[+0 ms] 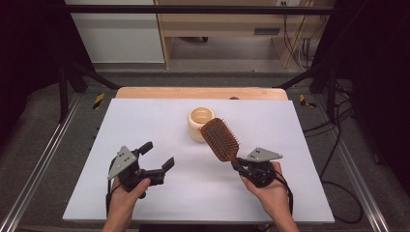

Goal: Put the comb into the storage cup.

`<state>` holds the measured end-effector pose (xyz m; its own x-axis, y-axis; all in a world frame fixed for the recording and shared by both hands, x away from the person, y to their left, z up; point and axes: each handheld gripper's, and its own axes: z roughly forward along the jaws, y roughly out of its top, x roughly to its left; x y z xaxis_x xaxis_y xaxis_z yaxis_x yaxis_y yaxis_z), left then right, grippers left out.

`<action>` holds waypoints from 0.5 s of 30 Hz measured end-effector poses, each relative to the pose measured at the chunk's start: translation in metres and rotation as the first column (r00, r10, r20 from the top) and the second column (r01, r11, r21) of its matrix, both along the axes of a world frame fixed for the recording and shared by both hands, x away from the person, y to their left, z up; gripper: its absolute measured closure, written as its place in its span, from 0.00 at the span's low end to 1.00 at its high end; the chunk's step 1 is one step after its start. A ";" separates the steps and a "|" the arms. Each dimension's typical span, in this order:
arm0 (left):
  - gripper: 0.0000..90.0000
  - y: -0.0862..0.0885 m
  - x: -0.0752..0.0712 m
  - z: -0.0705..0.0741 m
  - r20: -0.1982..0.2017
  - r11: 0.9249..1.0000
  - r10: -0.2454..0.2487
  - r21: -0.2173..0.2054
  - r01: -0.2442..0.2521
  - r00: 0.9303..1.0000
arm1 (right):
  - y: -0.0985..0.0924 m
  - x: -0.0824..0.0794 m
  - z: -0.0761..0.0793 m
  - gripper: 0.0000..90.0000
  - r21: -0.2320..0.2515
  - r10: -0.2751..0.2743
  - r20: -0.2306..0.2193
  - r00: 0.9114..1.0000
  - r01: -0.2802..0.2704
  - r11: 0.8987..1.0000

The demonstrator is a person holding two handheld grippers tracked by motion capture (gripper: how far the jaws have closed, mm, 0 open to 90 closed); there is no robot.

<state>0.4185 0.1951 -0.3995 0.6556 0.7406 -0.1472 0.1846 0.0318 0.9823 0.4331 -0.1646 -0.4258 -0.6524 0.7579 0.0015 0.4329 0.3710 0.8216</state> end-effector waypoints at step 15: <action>0.04 -0.063 0.046 0.012 -0.093 0.995 -0.074 -0.070 0.068 0.993 | 0.002 -0.001 0.002 0.81 0.038 -0.002 0.040 0.999 0.000 0.999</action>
<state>0.4648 0.1318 -0.3874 0.6870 0.6789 -0.2591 0.2812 0.0804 0.9563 0.4319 -0.1621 -0.4235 -0.6517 0.7584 0.0044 0.3996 0.3384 0.8520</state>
